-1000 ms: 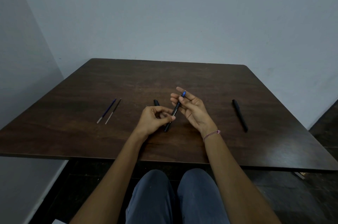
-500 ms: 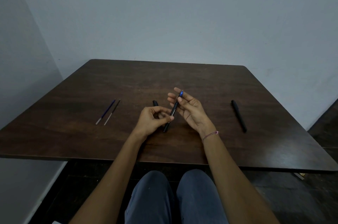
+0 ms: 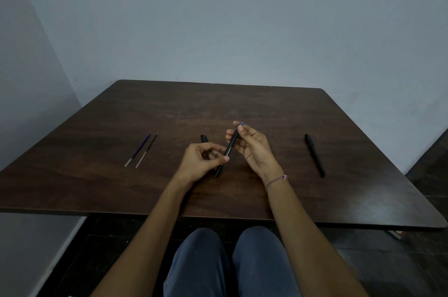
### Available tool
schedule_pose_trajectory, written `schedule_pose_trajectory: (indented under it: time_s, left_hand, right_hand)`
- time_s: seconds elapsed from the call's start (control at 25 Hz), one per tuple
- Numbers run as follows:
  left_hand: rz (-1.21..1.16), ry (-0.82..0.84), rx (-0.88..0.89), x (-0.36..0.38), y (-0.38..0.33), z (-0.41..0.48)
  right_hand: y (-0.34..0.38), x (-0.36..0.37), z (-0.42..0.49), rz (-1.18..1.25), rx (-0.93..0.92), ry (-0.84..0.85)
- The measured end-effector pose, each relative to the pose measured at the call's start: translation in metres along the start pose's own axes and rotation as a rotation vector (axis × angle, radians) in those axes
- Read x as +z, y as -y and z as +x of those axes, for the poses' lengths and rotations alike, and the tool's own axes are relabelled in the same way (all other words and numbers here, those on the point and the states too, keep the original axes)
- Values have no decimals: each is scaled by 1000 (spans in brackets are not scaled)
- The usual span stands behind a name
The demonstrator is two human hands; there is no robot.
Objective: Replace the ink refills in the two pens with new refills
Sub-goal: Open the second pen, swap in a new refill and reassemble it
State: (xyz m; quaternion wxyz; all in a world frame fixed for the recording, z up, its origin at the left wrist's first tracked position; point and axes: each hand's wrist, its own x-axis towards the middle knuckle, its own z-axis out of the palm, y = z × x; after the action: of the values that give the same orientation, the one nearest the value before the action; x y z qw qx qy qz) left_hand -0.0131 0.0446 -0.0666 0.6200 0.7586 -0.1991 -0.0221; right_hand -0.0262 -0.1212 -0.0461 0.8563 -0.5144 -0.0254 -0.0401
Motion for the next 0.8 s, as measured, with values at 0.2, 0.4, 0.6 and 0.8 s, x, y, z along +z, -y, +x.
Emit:
schedule_pose_trajectory:
  time_s: [0.2, 0.4, 0.6, 0.8]
  left_hand:
    - [3, -6, 0, 0, -1, 0]
    - [3, -3, 8, 0, 0, 0]
    - [8, 3, 5, 0, 0, 2]
    - [23, 13, 2, -1, 2, 2]
  right_hand:
    - [2, 0, 0, 126, 32, 44]
    - [2, 0, 1, 135, 6, 55]
    - [3, 0, 0, 69, -17, -10]
    - [2, 1, 1, 79, -26, -28]
